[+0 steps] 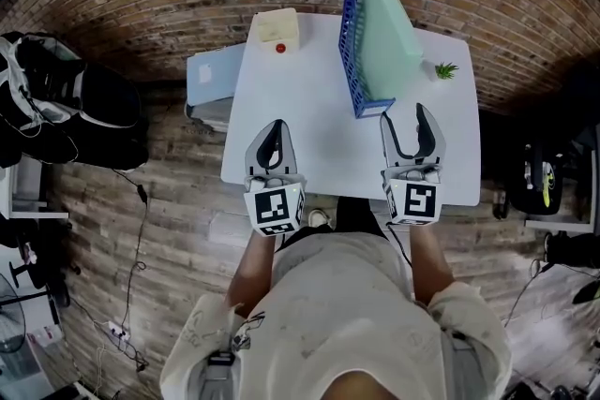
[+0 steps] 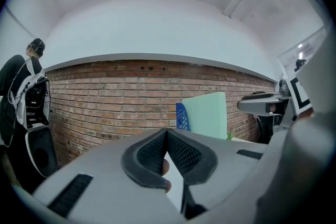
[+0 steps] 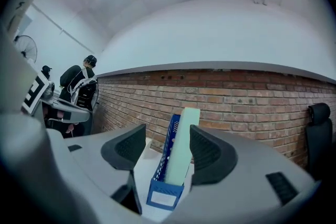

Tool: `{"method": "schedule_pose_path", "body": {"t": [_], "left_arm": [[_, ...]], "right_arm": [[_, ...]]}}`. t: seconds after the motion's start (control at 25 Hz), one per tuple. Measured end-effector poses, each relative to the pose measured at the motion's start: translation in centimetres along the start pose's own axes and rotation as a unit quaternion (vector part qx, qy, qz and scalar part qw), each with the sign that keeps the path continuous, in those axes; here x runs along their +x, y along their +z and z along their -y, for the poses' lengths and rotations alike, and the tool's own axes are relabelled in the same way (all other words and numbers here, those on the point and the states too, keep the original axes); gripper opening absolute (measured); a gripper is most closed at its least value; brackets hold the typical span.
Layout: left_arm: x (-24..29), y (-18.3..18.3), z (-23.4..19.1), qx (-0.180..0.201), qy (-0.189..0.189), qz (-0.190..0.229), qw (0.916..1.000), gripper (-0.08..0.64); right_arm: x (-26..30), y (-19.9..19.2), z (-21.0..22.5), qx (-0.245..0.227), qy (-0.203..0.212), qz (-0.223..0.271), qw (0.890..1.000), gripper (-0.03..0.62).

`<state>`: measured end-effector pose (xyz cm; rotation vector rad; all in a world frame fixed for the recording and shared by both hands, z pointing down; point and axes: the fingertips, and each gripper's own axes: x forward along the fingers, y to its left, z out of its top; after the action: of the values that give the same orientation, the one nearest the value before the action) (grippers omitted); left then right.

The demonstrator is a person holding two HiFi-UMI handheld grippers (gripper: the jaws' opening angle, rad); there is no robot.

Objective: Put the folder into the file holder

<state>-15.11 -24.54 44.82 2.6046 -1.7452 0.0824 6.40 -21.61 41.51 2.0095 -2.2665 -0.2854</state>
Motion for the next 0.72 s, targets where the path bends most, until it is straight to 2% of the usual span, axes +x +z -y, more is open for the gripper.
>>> {"method": "schedule_pose_path", "body": {"t": [0.32, 0.72], "left_arm": [[-1.4, -2.3, 0.4, 0.038, 0.002, -0.012, 0.9992, 0.012], [-1.1, -2.6, 0.5, 0.035, 0.002, -0.015, 0.9993, 0.012]], "right_arm": [[-1.4, -4.3, -1.4, 0.065, 0.001, -0.054, 0.996, 0.278], [-1.3, -5.0, -1.7, 0.069, 0.009, -0.064, 0.996, 0.276]]}}
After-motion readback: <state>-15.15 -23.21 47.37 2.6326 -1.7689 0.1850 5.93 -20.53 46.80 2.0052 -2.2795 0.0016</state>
